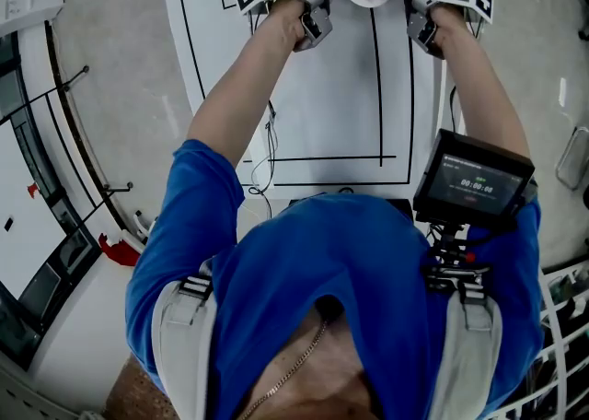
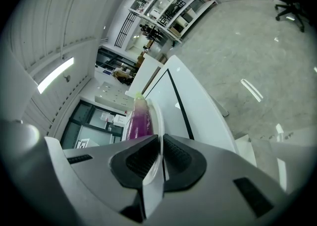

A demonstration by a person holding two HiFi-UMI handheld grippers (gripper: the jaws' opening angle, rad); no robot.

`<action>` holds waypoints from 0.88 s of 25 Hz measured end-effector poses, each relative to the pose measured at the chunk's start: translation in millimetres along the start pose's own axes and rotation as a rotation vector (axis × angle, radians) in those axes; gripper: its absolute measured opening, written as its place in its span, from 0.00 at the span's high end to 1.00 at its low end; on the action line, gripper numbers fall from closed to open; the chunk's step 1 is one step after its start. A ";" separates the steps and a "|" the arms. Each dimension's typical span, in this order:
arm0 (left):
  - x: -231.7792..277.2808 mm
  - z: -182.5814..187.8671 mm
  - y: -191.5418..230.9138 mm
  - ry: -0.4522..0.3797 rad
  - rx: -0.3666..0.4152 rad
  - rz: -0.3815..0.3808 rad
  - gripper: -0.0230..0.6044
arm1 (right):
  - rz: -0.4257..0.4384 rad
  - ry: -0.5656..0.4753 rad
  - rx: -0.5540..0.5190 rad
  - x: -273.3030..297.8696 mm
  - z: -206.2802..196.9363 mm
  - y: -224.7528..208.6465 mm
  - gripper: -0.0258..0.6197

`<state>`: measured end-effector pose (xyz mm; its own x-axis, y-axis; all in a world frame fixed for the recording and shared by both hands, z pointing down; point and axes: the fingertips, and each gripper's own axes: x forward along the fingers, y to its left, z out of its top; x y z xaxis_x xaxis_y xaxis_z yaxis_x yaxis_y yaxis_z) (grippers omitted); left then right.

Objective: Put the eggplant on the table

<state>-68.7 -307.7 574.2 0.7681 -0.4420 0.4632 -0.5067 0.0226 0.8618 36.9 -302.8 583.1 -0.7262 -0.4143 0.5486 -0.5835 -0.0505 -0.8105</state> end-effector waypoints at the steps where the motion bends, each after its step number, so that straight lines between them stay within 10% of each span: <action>1: 1.6 2.0 -1.2 0.001 0.004 0.002 0.93 | -0.003 -0.001 -0.001 0.1 2.5 -0.4 0.93; 22: 20.0 17.3 -3.6 0.016 0.032 0.048 0.92 | -0.082 0.000 -0.074 3.7 26.9 -3.1 0.93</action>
<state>-58.2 -332.2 576.8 0.7485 -0.4265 0.5077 -0.5555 0.0149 0.8314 45.9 -328.6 582.1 -0.6747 -0.4117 0.6126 -0.6665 -0.0168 -0.7453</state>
